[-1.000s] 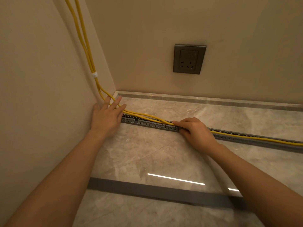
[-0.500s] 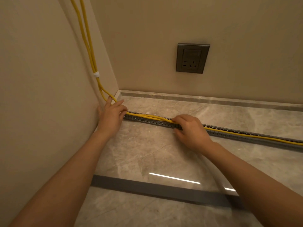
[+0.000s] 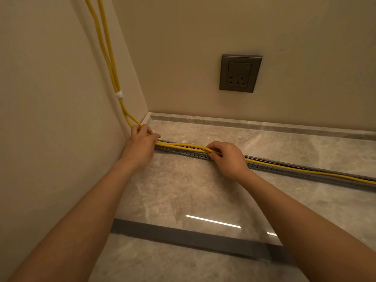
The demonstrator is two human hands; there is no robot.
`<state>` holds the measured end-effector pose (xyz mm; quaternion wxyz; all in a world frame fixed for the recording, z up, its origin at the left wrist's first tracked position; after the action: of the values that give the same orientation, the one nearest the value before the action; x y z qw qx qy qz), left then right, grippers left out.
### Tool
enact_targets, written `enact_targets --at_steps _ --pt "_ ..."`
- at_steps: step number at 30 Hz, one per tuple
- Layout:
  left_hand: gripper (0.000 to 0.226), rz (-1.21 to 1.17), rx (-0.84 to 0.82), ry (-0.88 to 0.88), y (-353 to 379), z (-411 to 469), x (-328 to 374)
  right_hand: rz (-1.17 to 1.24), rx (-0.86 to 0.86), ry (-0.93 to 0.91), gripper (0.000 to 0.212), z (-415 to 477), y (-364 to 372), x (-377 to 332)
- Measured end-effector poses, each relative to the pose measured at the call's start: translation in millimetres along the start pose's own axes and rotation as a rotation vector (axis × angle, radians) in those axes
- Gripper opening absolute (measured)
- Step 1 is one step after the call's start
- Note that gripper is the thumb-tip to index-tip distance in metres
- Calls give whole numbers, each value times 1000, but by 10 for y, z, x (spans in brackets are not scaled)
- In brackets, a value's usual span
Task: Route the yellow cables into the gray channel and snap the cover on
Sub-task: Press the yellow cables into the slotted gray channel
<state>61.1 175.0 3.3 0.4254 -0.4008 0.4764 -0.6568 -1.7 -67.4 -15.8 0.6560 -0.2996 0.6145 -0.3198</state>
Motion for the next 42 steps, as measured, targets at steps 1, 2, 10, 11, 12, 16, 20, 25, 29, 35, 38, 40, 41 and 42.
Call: enact_targets --at_steps 1,2,10,11,12,16,20,25,29,35,38,40,41,42 --pt "27 11 -16 3 -10 16 -19 28 18 15 17 -5 3 -1" --pt "27 24 -35 6 -18 31 -35 58 35 36 16 -9 2 -2" --pt "23 -98 -83 85 -133 44 -119 20 82 73 13 -87 23 14" --pt "23 -141 -54 80 -150 37 -120 20 100 72 13 -96 27 11" --pt "21 -181 -26 68 -166 29 -122 19 120 71 13 -107 30 8" --pt "16 -266 65 -9 -193 30 -129 -58 134 21 20 -141 50 20" --pt "19 -267 95 -93 -102 35 -111 -121 100 -45 27 -158 50 57" --pt "16 -101 109 33 -12 -20 3 -189 76 -159 32 -231 39 98" --pt "23 131 73 71 53 -135 72 -259 66 -173 35 -244 58 117" --pt "57 484 -22 22 184 -346 101 -383 39 -208 49 -284 112 155" --pt "62 578 -28 -15 203 -363 189 -485 6 -271 57 -320 126 155" --pt "63 627 -48 -36 213 -363 249 -510 -11 -289 56 -334 122 166" --pt "63 645 -62 -36 212 -357 270 -509 -21 -289 55 -332 122 170" --pt "62 656 -77 -29 210 -353 288 -504 -31 -286 54 -327 120 176"
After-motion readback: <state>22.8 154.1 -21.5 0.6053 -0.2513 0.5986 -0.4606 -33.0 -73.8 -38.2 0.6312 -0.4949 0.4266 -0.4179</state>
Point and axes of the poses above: each hand's wrist, its own z-axis towards the middle knuckle, its own y-axis out of the palm, x = y × z, the point moved 2 cm from there along z, towards the middle knuckle
